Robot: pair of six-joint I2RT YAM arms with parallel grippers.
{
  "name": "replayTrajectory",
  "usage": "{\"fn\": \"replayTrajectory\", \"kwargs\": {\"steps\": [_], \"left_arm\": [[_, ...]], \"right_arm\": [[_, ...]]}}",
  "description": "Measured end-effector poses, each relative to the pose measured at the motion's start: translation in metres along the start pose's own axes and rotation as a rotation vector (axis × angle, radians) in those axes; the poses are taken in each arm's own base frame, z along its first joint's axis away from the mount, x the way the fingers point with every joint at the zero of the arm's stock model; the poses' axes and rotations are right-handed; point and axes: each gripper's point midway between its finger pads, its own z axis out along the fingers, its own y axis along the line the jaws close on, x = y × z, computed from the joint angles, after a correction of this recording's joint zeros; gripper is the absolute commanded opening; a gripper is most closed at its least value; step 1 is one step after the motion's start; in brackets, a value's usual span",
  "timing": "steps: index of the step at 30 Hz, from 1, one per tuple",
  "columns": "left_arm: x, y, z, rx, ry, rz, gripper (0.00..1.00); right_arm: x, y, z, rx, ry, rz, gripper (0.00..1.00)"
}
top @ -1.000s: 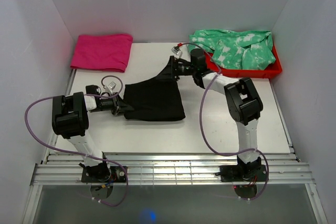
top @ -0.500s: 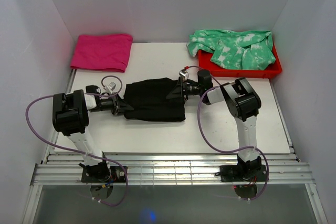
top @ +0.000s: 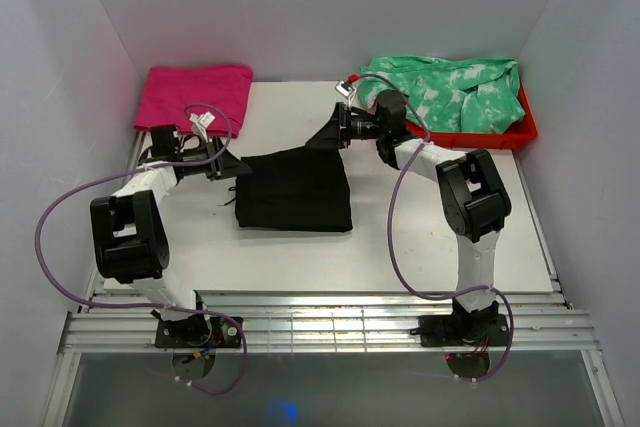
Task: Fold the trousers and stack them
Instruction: Fold the trousers
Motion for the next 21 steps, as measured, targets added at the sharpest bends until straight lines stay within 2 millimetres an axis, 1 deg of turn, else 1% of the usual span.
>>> {"fn": "replayTrajectory", "kwargs": {"steps": [1,3,5,6,7,8,11,13,15,16,18,21], "left_arm": [[-0.008,-0.006,0.001,0.006,-0.013,0.036,0.42],[-0.020,-0.014,0.007,0.017,-0.029,0.074,0.42],[-0.025,-0.013,0.014,0.023,-0.034,0.076,0.41],[-0.026,-0.008,0.021,0.025,-0.032,0.063,0.40],[-0.027,-0.001,0.027,0.022,-0.030,0.048,0.40],[-0.025,0.008,0.033,0.014,-0.027,0.027,0.40],[-0.015,0.044,0.050,-0.021,-0.010,-0.064,0.40],[-0.008,0.067,0.060,-0.040,0.002,-0.127,0.41],[-0.006,0.079,0.067,-0.037,0.009,-0.167,0.41],[-0.008,0.081,0.069,-0.028,0.009,-0.178,0.42],[-0.020,0.082,0.072,-0.018,-0.005,-0.160,0.43],[-0.041,0.081,0.074,-0.013,-0.029,-0.112,0.48]], "right_arm": [[-0.008,0.004,0.002,-0.004,-0.008,-0.026,0.94],[-0.020,0.004,0.005,-0.008,-0.024,-0.059,0.90],[-0.024,-0.009,0.010,-0.001,-0.028,-0.062,0.88],[-0.022,-0.021,0.012,0.008,-0.027,-0.050,0.88],[-0.018,-0.032,0.013,0.019,-0.025,-0.034,0.88],[-0.010,-0.049,0.015,0.035,-0.018,-0.005,0.88],[0.015,-0.097,0.014,0.092,-0.002,0.079,0.88],[0.026,-0.122,0.010,0.128,-0.002,0.115,0.88],[0.025,-0.131,0.006,0.140,-0.011,0.119,0.89],[0.022,-0.132,0.004,0.142,-0.017,0.110,0.89],[0.013,-0.135,-0.001,0.152,-0.034,0.081,0.90],[0.009,-0.143,-0.012,0.187,-0.045,0.075,0.92]]}}
